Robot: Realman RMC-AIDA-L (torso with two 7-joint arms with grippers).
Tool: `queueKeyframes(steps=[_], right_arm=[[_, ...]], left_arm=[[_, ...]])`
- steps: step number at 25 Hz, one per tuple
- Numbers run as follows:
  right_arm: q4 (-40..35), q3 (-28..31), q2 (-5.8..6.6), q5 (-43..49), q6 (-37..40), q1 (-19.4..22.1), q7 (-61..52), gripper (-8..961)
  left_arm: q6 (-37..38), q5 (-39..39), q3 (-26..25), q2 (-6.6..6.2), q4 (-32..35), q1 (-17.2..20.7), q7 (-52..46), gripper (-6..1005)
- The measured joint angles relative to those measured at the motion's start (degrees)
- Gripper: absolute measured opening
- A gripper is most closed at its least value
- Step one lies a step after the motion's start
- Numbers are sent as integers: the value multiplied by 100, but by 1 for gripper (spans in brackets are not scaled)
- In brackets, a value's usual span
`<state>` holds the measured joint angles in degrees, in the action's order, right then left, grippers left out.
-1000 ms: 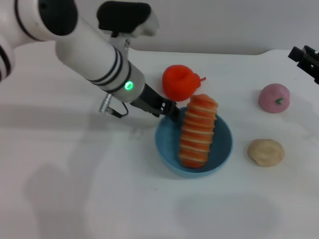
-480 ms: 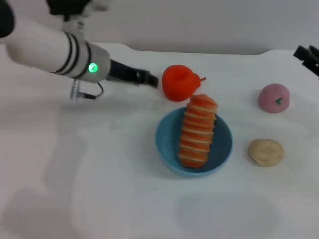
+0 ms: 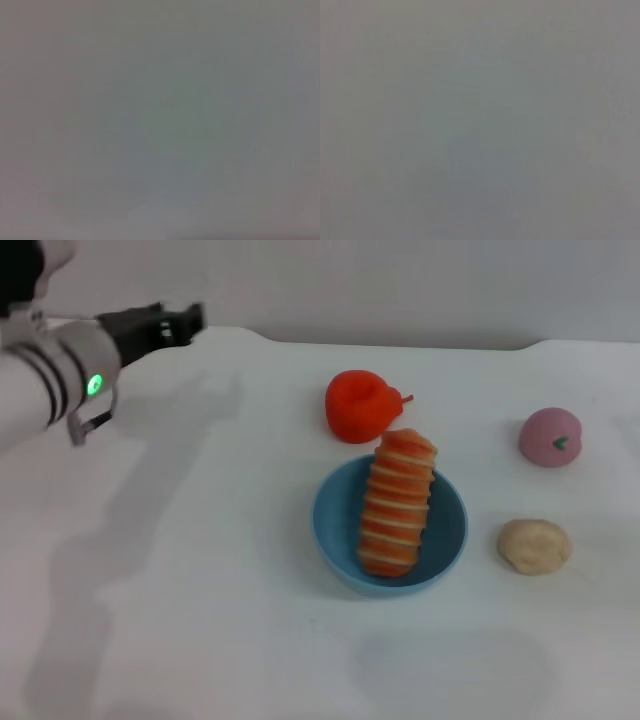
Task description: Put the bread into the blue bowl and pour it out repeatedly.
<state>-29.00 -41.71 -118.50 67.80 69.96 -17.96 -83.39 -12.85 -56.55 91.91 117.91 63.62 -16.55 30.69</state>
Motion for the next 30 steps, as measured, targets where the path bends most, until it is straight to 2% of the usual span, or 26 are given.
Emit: queueKeyframes(steps=[4, 7, 8, 11, 14, 16, 21, 23, 26, 30], right_arm=[[480, 852, 9, -92, 83, 12, -49, 475], [908, 1258, 16, -437, 128, 23, -42, 475], [984, 1298, 16, -520, 141, 39, -14, 475], [1088, 1300, 3, -588, 147, 61, 297, 475], [1474, 1371, -22, -681, 38, -52, 1473, 475], [1933, 1447, -39, -900, -30, -215, 2740, 475], [3373, 1481, -102, -1771, 137, -779, 6695, 476], [3825, 1482, -107, -1959, 244, -1005, 7740, 476], [4077, 1489, -109, -1987, 318, -1205, 8558, 477], [4095, 1496, -109, -1969, 366, -1298, 8517, 477]], left_arm=[[1840, 58, 811, -4, -45, 472, 17, 473], [3782, 333, 1659, -6, -461, 674, 19, 472], [4353, 471, 1884, -2, -656, 678, 13, 471], [6635, 790, 2768, 40, -1923, 398, -52, 472], [8022, 787, 3373, 56, -2810, 92, -242, 473], [8333, 783, 3459, 54, -2987, 16, -506, 473], [8123, 784, 3443, 50, -3321, -60, -1190, 472], [8024, 785, 3469, 49, -3537, -93, -1529, 471], [7888, 787, 3473, 52, -3706, -106, -1686, 471], [7713, 823, 3476, 51, -3775, -97, -1737, 471]])
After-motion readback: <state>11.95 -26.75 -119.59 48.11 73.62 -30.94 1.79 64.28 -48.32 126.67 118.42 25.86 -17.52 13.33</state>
